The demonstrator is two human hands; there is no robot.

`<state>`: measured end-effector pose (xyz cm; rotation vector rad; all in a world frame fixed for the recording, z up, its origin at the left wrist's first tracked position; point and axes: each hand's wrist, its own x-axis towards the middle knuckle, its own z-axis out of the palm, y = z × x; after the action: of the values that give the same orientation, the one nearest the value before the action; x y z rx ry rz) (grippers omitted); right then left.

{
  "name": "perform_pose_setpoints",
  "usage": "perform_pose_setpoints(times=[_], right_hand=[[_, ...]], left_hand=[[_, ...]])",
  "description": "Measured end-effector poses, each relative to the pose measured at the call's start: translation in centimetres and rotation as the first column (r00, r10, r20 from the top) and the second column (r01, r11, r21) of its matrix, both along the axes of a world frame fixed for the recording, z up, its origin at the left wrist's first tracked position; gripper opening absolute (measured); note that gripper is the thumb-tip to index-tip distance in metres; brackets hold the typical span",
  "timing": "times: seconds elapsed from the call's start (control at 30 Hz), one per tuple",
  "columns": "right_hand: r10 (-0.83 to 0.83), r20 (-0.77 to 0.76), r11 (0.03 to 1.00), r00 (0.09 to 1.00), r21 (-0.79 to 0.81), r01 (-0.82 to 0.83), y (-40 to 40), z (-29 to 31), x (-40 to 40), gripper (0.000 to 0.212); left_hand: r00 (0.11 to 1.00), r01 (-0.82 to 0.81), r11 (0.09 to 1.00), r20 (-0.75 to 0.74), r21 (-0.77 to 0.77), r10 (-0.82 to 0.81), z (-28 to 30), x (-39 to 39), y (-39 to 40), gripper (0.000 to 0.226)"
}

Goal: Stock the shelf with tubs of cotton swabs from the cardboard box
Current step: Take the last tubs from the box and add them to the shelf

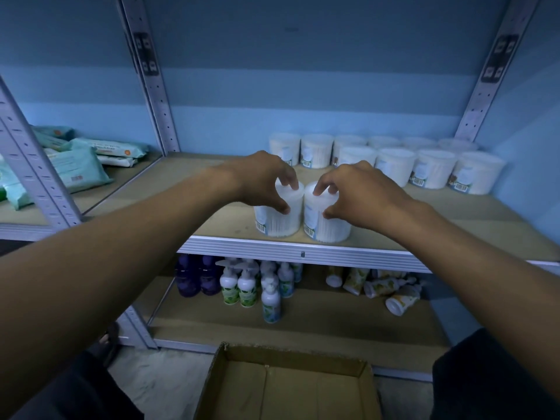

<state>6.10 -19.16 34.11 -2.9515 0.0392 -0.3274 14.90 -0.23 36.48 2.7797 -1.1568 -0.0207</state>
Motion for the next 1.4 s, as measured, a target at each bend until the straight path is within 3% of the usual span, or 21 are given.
perform_pose_setpoints(times=[0.7, 1.1, 1.4], right_hand=[[-0.041, 0.029, 0.999, 0.999, 0.001, 0.041, -0.7, -0.3, 7.5, 0.044], [-0.092, -0.004, 0.995, 0.996, 0.023, 0.092, -2.7, -0.5, 13.9, 0.045], [-0.050, 0.095, 0.997, 0.994, -0.051, 0.055, -3.7, -0.5, 16.6, 0.034]], left_hand=[[0.992, -0.096, 0.993, 0.071, -0.067, 0.101, -0.9, 6.2, -2.8, 0.047], [0.982, -0.183, 0.978, 0.024, -0.103, 0.186, -1.3, 11.7, -5.7, 0.051], [0.985, -0.150, 0.979, 0.058, -0.137, 0.160, -1.8, 15.2, -7.2, 0.049]])
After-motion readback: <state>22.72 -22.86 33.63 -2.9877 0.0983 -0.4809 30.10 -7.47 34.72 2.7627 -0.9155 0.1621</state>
